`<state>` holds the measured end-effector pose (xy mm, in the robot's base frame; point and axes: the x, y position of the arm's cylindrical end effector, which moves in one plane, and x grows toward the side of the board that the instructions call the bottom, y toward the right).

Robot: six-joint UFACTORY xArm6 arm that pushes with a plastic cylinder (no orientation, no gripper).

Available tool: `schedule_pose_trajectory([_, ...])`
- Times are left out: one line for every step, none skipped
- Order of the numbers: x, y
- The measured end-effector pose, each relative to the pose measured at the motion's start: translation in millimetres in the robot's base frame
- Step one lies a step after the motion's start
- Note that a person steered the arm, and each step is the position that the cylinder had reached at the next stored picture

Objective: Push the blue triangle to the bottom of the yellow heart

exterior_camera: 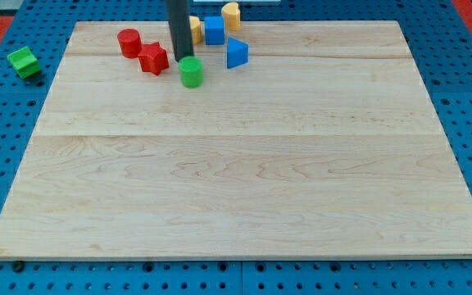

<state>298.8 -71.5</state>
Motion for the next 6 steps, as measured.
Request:
schedule_pose_trajectory([48, 14])
schedule_pose_trajectory([36, 65])
schedule_pose_trajectory([-4, 66])
schedule_pose_trajectory([-34, 66])
schedule_pose_trajectory([-43, 66])
schedule_pose_trajectory([-55, 68])
